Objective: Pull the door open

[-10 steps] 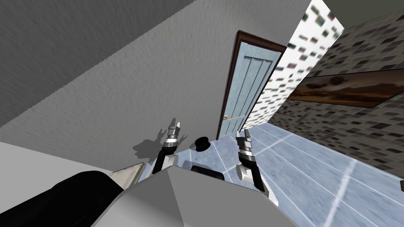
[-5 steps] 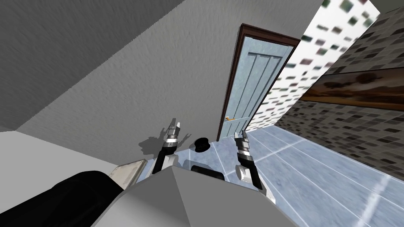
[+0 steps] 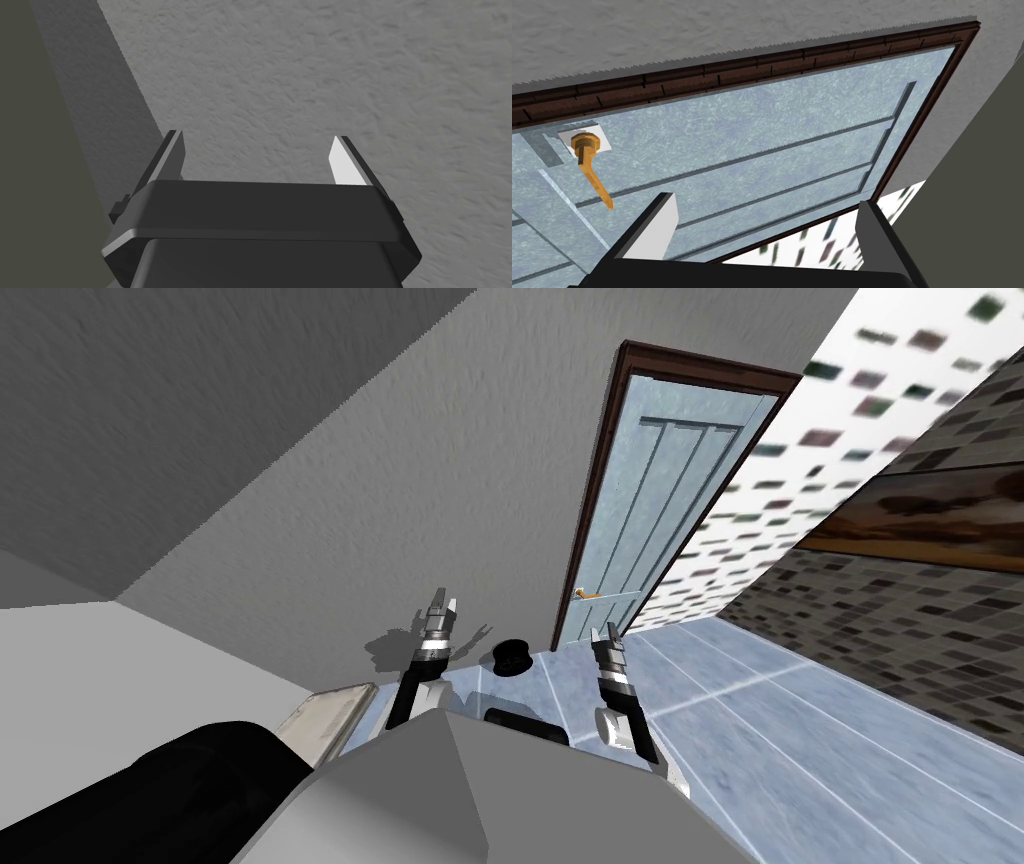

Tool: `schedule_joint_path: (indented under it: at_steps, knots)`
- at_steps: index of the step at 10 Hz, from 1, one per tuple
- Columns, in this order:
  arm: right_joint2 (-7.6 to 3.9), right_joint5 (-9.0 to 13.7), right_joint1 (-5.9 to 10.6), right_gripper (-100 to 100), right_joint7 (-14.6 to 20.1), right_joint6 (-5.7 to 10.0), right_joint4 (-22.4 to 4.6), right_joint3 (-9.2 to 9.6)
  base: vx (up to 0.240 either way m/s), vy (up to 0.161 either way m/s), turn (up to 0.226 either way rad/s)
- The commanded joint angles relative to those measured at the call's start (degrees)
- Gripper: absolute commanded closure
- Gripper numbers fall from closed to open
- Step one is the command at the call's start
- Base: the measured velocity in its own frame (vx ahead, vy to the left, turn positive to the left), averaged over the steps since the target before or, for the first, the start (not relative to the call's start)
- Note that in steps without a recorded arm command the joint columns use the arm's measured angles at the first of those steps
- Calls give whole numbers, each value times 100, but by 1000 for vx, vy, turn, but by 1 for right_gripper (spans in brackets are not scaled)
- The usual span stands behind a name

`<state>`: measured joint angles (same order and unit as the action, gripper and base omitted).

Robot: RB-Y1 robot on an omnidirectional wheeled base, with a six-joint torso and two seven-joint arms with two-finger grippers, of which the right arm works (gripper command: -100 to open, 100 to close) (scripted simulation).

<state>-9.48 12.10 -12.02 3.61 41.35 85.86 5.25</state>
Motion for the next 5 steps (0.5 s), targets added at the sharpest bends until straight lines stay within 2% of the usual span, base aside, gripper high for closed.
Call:
schedule_joint_path:
  at_steps: [1,5]
  knots:
    - [-52,56,48,-100,-3,20,-185,33,79,-112,120]
    - [-152,185,228,-100,-17,101,-746,120,52,-115,142]
